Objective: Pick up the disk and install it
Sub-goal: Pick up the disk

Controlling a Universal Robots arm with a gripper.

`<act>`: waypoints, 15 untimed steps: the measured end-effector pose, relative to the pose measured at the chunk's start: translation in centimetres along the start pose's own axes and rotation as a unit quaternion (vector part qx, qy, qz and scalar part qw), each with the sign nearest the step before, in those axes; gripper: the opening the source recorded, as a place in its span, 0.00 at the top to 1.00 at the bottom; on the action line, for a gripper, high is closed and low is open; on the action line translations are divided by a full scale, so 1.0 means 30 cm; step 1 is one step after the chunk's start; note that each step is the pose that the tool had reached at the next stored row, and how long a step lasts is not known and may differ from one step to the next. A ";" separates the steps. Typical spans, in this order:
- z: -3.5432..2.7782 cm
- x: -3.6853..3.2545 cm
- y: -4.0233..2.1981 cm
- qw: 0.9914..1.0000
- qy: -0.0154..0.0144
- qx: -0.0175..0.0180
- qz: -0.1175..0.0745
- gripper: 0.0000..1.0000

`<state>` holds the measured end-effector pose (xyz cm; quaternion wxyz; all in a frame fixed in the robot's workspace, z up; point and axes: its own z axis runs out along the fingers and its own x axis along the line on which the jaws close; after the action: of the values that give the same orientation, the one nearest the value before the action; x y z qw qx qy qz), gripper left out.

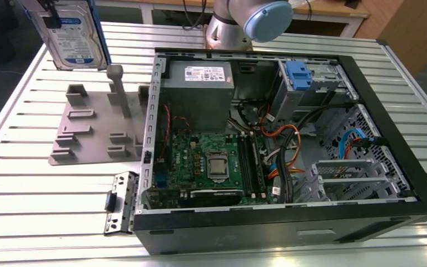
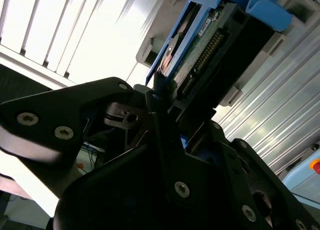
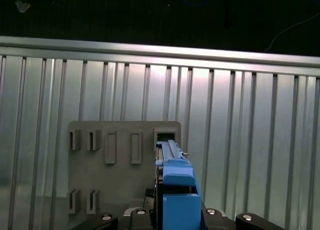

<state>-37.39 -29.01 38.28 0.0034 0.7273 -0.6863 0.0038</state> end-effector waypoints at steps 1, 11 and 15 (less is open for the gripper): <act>-0.002 0.000 0.000 1.000 0.000 0.000 0.000 0.64; -0.023 0.000 0.000 1.000 0.000 0.000 0.000 0.64; -0.033 0.000 0.000 1.000 0.000 0.000 0.000 0.64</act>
<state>-37.39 -29.01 39.26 0.0034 0.7273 -0.6863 0.0038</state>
